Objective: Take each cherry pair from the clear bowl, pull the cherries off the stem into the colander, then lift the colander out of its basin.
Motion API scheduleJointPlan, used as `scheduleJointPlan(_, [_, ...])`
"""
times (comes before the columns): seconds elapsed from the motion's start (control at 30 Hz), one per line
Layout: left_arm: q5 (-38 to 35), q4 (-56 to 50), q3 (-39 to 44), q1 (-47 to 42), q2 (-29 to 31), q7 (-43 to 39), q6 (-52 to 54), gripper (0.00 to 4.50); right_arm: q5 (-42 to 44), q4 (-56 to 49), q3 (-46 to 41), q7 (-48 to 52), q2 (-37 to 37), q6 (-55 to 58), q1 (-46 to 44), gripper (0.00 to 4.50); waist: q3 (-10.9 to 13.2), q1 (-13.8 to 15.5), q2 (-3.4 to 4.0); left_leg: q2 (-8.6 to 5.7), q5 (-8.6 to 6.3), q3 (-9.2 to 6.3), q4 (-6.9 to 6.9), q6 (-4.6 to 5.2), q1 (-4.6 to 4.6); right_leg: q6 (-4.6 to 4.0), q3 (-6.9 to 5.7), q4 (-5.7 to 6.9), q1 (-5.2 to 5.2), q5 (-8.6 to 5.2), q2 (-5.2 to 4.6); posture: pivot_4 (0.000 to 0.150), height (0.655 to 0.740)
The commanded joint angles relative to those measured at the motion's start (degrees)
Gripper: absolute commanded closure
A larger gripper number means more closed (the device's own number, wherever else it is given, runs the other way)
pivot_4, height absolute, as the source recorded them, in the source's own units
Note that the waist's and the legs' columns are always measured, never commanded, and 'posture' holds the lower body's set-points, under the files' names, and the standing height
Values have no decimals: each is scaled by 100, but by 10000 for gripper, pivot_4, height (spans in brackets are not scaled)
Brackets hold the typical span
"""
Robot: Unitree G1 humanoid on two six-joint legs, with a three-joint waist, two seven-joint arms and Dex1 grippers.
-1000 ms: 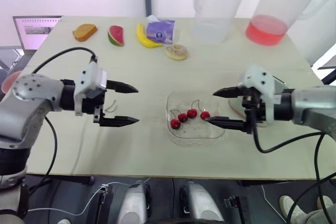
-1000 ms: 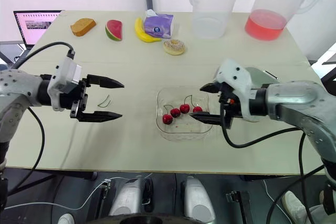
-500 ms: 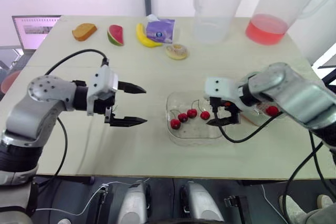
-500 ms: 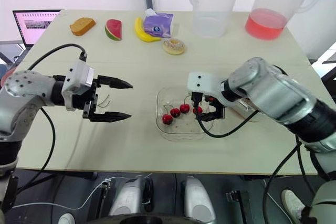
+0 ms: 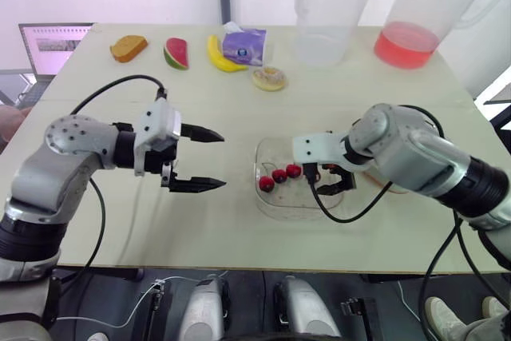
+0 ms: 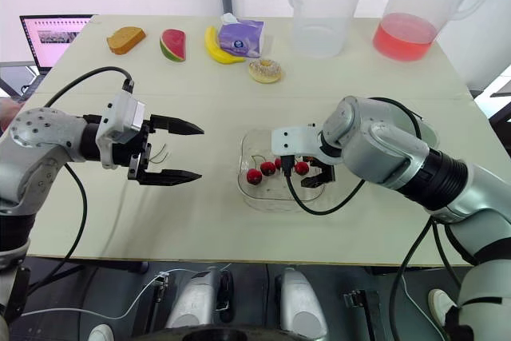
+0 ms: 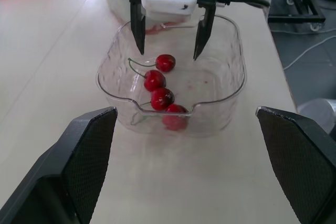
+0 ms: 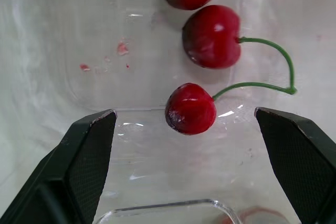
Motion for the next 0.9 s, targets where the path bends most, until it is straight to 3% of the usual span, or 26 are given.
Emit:
scheduleJointPlan(0.03, [-109,-168,125,-117,59,9,41,0,-251,-167,-93,120,39,120,-200,8514,0,-1,0,0,0,0,0,0,0,0,0,0,0,0,0,1500,7400])
scheduleJointPlan(0.1, [-125,-179,126,-124,65,11,70,0,-286,-300,-131,211,18,231,-231,17558,0,2,0,0,0,0,0,0,0,0,0,1,0,0,0,1500,7400])
scheduleJointPlan(0.4, [-112,-162,62,-149,-40,82,117,0,-567,-521,95,387,-30,629,-301,17558,0,-4,0,0,0,0,0,0,1,0,-1,2,0,0,0,1500,7400])
scheduleJointPlan(0.9, [-239,-374,175,-24,-50,234,264,0,-1249,119,468,349,306,113,22,17558,0,-7,0,-1,0,1,1,0,1,0,-1,4,0,0,0,1500,7400])
